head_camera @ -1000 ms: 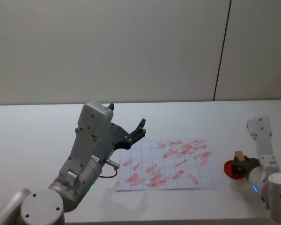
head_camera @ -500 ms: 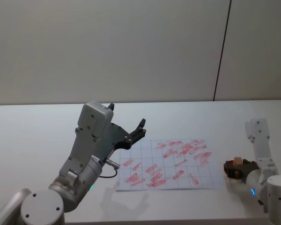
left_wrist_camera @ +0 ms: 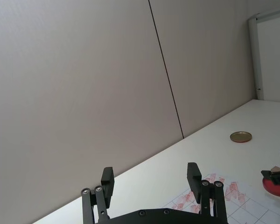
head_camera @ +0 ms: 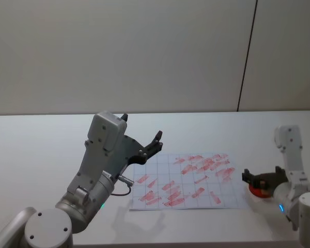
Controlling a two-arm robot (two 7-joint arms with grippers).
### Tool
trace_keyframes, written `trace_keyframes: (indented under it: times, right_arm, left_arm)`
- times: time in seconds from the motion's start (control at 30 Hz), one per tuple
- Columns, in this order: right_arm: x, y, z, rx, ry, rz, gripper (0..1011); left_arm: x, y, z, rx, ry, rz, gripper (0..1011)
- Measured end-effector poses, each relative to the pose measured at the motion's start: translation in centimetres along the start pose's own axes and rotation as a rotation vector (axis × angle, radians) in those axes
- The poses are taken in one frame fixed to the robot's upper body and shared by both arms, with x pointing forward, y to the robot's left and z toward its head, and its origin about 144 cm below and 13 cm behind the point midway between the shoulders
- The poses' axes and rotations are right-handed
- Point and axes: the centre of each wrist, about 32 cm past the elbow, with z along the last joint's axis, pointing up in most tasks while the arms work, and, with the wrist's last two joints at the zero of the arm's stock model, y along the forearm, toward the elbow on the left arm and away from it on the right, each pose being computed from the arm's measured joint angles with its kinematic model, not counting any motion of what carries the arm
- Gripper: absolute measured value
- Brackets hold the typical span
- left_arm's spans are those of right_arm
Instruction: Use the one hand to pick up the stamp and affix it onto the A4 paper.
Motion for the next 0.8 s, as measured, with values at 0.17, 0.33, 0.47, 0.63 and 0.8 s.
trace_keyframes:
  times: [0.17, 0.33, 0.47, 0.63, 0.8]
  right_arm:
    - [0.2, -0.7, 0.3, 0.052, -0.002, -0.004, 1001]
    - [0.7, -1.7, 0.6, 0.125, -0.004, -0.009, 1000]
    - [1.3, -2.4, 0.6, 0.179, -0.005, -0.009, 1001]
    - [2.1, -3.3, 0.7, 0.236, -0.008, -0.007, 1001]
    - [2.6, -4.0, 0.7, 0.279, -0.011, -0.003, 1001]
  left_arm:
    - [0.0, 0.0, 0.0, 0.0, 0.0, 0.0, 993]
    - [0.0, 0.0, 0.0, 0.0, 0.0, 0.0, 993]
    - [0.0, 0.0, 0.0, 0.0, 0.0, 0.0, 993]
    - [0.0, 0.0, 0.0, 0.0, 0.0, 0.0, 993]
    - [0.0, 0.0, 0.0, 0.0, 0.0, 0.0, 993]
